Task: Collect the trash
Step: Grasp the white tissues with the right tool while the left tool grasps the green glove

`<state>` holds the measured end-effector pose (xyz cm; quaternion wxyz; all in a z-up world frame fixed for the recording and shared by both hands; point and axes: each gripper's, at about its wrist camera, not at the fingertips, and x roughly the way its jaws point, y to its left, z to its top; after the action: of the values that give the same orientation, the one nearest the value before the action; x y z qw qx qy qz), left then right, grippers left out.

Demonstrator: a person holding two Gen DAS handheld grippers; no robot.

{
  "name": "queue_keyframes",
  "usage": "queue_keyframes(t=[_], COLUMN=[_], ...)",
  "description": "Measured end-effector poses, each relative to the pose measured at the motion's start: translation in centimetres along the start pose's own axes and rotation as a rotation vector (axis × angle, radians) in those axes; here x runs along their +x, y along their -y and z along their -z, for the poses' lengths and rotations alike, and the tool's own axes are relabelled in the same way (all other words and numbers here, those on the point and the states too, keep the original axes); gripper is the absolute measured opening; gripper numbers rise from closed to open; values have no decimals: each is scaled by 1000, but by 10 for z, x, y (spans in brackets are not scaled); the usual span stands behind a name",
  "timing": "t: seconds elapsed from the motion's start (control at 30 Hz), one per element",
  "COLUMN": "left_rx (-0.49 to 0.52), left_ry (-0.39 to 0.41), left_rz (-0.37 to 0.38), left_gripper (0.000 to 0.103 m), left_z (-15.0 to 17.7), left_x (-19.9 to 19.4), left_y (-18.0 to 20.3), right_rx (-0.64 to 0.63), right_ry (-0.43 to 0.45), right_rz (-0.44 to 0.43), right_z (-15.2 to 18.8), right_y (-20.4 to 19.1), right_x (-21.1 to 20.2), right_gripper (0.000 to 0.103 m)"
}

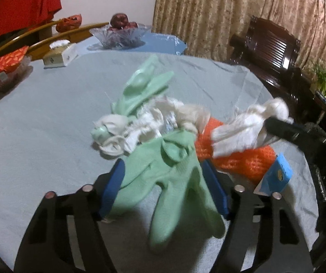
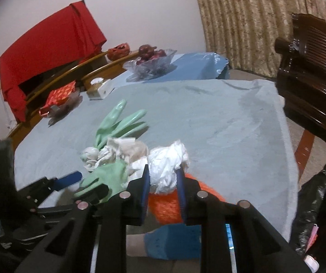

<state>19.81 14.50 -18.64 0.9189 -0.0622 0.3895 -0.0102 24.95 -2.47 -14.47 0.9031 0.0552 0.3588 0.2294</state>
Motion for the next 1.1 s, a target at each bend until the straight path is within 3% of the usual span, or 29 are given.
queue_keyframes(t=[0.03,0.17,0.23,0.37,0.57,0.67,0.7,0.8,0.87,0.93,1.03,1.07,1.1], left_rx=[5,-8,-16,-13,-14,9,14,6,9,10,27,36,33], left_ry=[-18,-31,-23,-6,6,0,-14,-25,-35,-49,-62,-63,-58], left_rz=[6,6,5,36,80,67,66,33,11,4,-24,-42,-59], left_gripper=[54,39,22,0,0,2,7,39,43,53,53,49,37], left_z=[1,5,5,3,8,12,13,13,13,15,19,20,20], left_x=[4,7,3,-7,-27,-27,-23,-15,-9,-3,4,5,4], left_y=[1,2,0,2,11,16,18,17,17,17,21,23,23], right_rx=[1,8,9,9,10,11,14,14,17,23,26,27,29], right_ry=[1,4,6,12,17,14,12,8,4,-2,-13,-15,-18], right_rz=[3,8,7,2,4,14,18,32,38,39,39,38,36], right_z=[0,0,1,3,5,6,7,10,11,13,16,17,18], right_y=[2,6,5,3,6,7,9,11,13,16,17,18,18], right_x=[-1,-2,-4,-9,-20,-22,-22,-22,-20,-18,-13,-13,-12], right_gripper=[22,22,22,22,22,22,22,22,22,22,22,22,22])
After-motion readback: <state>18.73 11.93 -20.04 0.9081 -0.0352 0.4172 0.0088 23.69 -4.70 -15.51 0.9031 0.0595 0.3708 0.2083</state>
